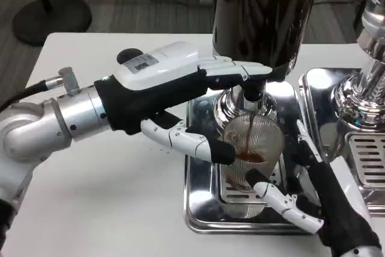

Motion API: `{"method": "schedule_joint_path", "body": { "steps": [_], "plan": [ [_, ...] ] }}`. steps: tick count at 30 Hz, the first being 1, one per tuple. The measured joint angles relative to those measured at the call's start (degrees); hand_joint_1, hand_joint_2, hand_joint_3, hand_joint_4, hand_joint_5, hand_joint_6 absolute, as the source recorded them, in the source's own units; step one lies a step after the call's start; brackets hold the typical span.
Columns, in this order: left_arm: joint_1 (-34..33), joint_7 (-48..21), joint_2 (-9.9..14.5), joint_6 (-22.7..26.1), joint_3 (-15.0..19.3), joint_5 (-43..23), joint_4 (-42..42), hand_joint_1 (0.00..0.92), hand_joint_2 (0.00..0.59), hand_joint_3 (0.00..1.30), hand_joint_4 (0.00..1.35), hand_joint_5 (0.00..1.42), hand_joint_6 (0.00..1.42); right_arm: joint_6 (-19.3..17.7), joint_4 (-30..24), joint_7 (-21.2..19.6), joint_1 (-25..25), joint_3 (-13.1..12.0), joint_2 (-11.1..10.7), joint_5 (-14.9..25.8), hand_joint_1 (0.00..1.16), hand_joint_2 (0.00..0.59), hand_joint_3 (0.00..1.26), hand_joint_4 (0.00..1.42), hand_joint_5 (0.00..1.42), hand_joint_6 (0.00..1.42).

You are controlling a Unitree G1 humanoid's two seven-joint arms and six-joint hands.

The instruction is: Grasp the cup under the faucet to collect the drink, then remove the cup.

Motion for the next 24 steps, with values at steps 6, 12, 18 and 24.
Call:
{"method": "schedule_joint_path", "body": {
  "steps": [6,12,18,24],
  "plan": [
    [0.11,0.01,0.05,0.36,-0.07,-0.08,-0.38,0.000,0.076,0.17,0.11,0.16,0.14,0.03,1.35,0.36,-1.28,0.11,0.10,0.25,0.49,0.174,0.00,0.00,0.00,0.13],
    [0.19,0.02,0.13,0.42,-0.07,-0.08,-0.53,0.000,0.079,0.17,0.11,0.16,0.14,0.01,3.34,0.56,-2.79,0.17,0.14,1.01,0.50,0.173,0.00,0.00,0.00,0.13],
    [0.47,0.11,0.34,0.73,-0.07,-0.08,-1.00,0.000,0.087,0.18,0.11,0.17,0.14,-0.17,5.12,0.60,-4.46,0.20,0.17,1.58,0.50,0.172,0.00,0.00,0.00,0.13],
    [0.63,0.14,0.69,1.33,-0.05,-0.07,-1.77,0.000,0.090,0.18,0.12,0.17,0.14,-0.76,7.21,0.62,-5.76,0.21,0.20,2.41,0.50,0.172,0.00,0.00,0.00,0.13]
  ]
}}
